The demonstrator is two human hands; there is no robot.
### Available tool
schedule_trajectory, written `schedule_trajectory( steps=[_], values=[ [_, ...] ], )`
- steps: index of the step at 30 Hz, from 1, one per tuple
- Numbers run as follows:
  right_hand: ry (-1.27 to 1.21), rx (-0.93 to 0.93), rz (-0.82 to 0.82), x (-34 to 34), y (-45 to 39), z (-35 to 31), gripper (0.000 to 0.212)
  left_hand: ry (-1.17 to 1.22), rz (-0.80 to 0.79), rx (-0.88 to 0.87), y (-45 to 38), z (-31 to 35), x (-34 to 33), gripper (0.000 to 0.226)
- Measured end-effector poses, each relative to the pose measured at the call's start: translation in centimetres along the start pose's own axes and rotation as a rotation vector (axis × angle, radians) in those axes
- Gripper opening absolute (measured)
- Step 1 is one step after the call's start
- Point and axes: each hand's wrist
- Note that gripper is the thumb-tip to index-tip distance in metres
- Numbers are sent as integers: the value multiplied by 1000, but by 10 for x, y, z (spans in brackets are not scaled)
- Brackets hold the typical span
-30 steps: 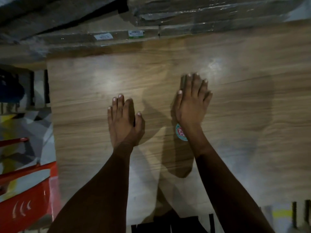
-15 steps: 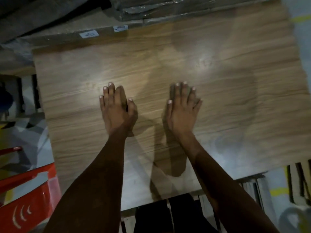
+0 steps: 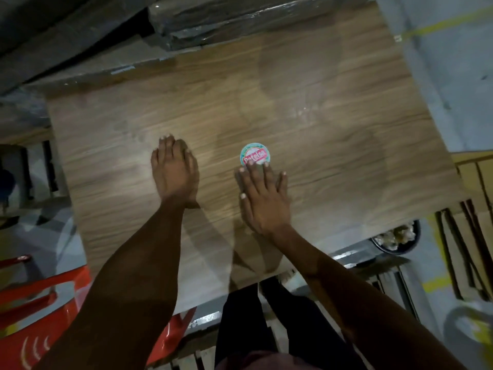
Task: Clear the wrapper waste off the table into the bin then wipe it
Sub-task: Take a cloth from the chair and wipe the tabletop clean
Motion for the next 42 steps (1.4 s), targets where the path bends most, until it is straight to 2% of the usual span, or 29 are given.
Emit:
schedule_trajectory(
  steps=[3,6,8,11,13,15,18,20,21,24,25,26,29,30,31,34,35,37,40,42],
  values=[
    [-7,85,-32,7,1,6,64,5,-25,117,19,19,-6,46],
    [-13,112,-90,14,-1,15,63,58,-24,242,70,52,-17,55],
    [-31,8,-74,16,6,28,63,72,-21,281,109,76,-28,58],
    [-94,-273,32,14,29,49,63,37,-18,300,146,97,-40,62],
    [-106,-338,77,10,44,48,64,17,-22,313,147,99,-42,64],
    [-99,-244,50,7,56,37,64,22,0,318,146,98,-42,64],
    [-64,79,-28,2,67,33,63,58,48,308,146,98,-43,63],
    [-30,150,-30,6,69,48,62,81,60,305,146,99,-43,63],
    [-25,89,-14,7,71,55,63,93,69,309,146,100,-42,64],
    [-99,-318,62,7,86,63,64,114,100,320,147,101,-42,64],
    [-104,-364,68,6,92,61,64,109,107,319,147,101,-42,63],
    [-92,-318,52,3,100,58,64,101,113,316,146,102,-43,63],
    [-45,32,-16,-2,123,61,64,91,120,320,146,99,-45,63],
    [-39,56,-9,-2,127,68,63,88,119,320,146,99,-45,62],
    [-40,7,13,-2,129,74,63,86,121,321,146,100,-46,62],
    [-88,-318,87,-1,135,72,63,94,127,325,145,100,-45,62],
    [-95,-360,80,-1,137,68,63,93,129,326,145,100,-45,62],
    [-87,-275,32,-3,141,60,64,92,127,322,146,100,-44,62],
    [-33,72,-22,-3,147,69,63,99,112,320,146,101,-44,62],
    [-33,78,-1,0,146,82,63,100,106,324,146,101,-44,62]
  ],
)
Point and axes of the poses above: each hand's wrist, its own y-axis away from the middle knuckle, its own x-axis out of the back of the hand, z = x × y, and after that the axes turned 2 degrees about x, right-handed
